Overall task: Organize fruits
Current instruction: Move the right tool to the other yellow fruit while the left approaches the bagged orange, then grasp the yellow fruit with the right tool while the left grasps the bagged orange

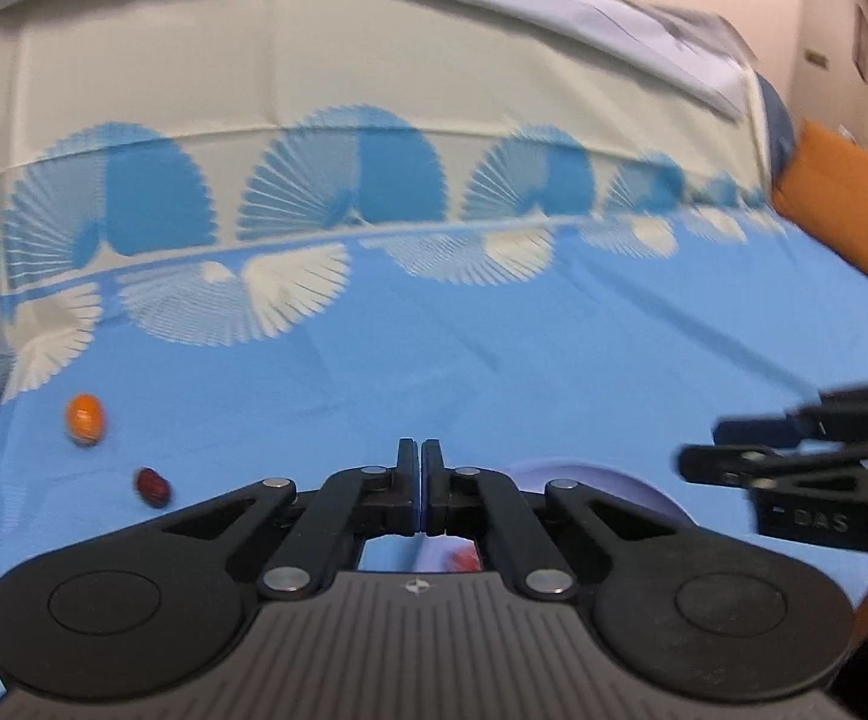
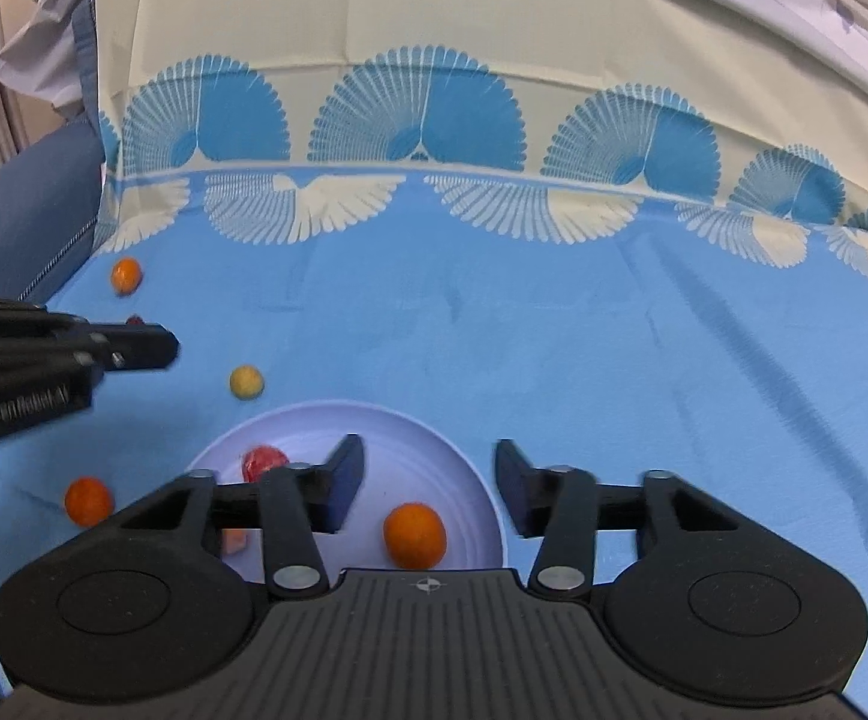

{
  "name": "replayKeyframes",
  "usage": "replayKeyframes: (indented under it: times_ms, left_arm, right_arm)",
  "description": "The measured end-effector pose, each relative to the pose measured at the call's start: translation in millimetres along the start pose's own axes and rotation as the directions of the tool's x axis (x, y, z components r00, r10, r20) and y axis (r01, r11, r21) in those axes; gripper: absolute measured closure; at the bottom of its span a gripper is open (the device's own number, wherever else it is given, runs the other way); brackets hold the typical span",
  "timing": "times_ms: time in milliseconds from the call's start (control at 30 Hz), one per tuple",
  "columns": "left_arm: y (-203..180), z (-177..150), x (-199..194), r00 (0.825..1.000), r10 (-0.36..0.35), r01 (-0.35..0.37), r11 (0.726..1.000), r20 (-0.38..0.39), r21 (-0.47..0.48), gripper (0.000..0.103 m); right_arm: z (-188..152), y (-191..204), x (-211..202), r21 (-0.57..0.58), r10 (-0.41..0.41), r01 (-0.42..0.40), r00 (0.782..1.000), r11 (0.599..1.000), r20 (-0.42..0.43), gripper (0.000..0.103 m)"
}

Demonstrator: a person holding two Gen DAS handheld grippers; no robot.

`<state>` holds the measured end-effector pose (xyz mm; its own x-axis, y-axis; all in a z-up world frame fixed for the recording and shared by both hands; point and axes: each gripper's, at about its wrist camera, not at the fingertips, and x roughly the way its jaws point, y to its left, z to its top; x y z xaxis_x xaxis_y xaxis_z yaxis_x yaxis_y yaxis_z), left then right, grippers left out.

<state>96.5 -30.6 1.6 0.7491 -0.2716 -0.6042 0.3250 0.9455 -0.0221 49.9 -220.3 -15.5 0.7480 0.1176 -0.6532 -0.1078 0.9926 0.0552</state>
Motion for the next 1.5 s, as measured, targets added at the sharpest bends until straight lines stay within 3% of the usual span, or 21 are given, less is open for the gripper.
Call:
replayKeyframes:
  times_ms: [100,333,600,667,867,933,1000,1067,1133,1167,1233,1267,1500]
  left_arm:
    - [31,12,0,0.999,0.038,-0.037,0.994,0.006,-0.108,0.103]
    - [116,26,2,0.985,0.172,-0.171,0.913,-0.029,-0.371,0.103]
    - [180,13,35,0.976,0.113,-0.201,0.785,-0.184,-0.585,0.103]
    - [184,9,42,0.974,0.099,-0.205,0.768,-0.204,-0.606,0.103]
    - [190,5,65,0.959,0.116,-0.252,0.77,-0.26,-0.586,0.09]
    - [195,4,70,0.955,0.126,-0.267,0.759,-0.268,-0.594,0.087]
    - [201,4,73,0.951,0.158,-0.292,0.744,-0.267,-0.601,0.084]
    - [210,6,73,0.947,0.201,-0.315,0.731,-0.25,-0.606,0.076]
    - [218,8,75,0.945,0.227,-0.326,0.722,-0.236,-0.61,0.071]
    - [221,9,78,0.944,0.234,-0.329,0.722,-0.233,-0.608,0.061]
    - [226,10,86,0.943,0.239,-0.333,0.725,-0.232,-0.603,0.044]
    - [227,11,91,0.942,0.241,-0.334,0.729,-0.233,-0.598,0.042]
    - [224,16,124,0.918,0.31,-0.394,0.783,-0.246,-0.482,0.041]
  right_arm:
    - [4,0,-2,0.017,0.011,-0.012,1.0,1.0,0.025,0.087]
    - [11,10,-2,0.032,0.047,-0.049,0.997,0.998,0.055,0.089]
    - [26,33,17,0.009,0.147,-0.147,0.989,0.989,0.025,0.09]
    - [31,42,27,-0.005,0.168,-0.168,0.986,0.986,0.009,0.089]
    - [46,70,68,-0.008,0.214,-0.215,0.975,0.977,-0.055,0.089]
    - [49,79,80,-0.007,0.227,-0.228,0.971,0.974,-0.075,0.086]
    - [52,88,93,-0.01,0.233,-0.235,0.968,0.972,-0.095,0.069]
    - [55,96,106,-0.01,0.223,-0.226,0.969,0.974,-0.105,0.061]
    - [57,101,118,-0.007,0.223,-0.225,0.968,0.974,-0.118,0.059]
    - [58,104,124,-0.004,0.223,-0.226,0.967,0.974,-0.126,0.058]
    - [61,110,136,-0.006,0.214,-0.218,0.966,0.976,-0.148,0.056]
    - [61,112,142,-0.013,0.207,-0.211,0.965,0.977,-0.16,0.054]
    - [59,129,174,-0.071,0.154,-0.175,0.96,0.982,-0.233,0.053]
